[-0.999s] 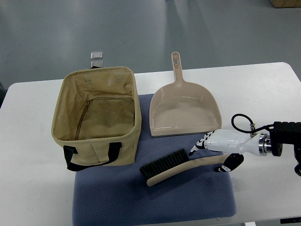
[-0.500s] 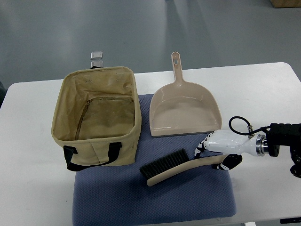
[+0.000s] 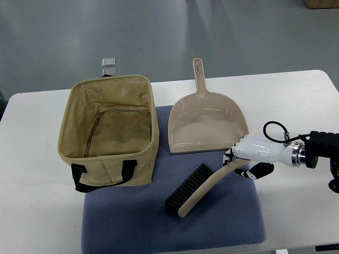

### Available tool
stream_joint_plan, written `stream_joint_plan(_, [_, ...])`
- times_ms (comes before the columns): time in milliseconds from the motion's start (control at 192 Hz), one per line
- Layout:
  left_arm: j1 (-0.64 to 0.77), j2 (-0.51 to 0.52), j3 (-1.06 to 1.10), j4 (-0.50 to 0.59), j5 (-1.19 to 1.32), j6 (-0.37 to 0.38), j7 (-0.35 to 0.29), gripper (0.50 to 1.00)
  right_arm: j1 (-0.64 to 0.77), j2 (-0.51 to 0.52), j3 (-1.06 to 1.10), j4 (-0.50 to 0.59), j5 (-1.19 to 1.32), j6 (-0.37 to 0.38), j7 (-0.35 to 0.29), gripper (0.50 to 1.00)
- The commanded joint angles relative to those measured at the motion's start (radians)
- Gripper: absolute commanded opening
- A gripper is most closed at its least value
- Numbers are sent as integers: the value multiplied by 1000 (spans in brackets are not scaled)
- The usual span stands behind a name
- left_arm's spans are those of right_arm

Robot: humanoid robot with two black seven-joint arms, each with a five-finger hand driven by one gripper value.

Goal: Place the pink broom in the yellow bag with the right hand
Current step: 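Lift the brush with the right hand and carry it over the tan bag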

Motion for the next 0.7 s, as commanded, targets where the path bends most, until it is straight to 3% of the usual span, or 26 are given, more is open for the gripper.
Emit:
stream_joint_plan(0, [-1,0,0,0,0,0,0,1000,40,-12,9,-6,13,-28,3,500])
stream_joint_plan(328, [1,0,0,0,0,0,0,1000,163,-53,96,-18,114,-46,7,500])
stream_joint_plan(692, [1,0,0,0,0,0,0,1000,370,-18,101,-132,130,-17,9,500])
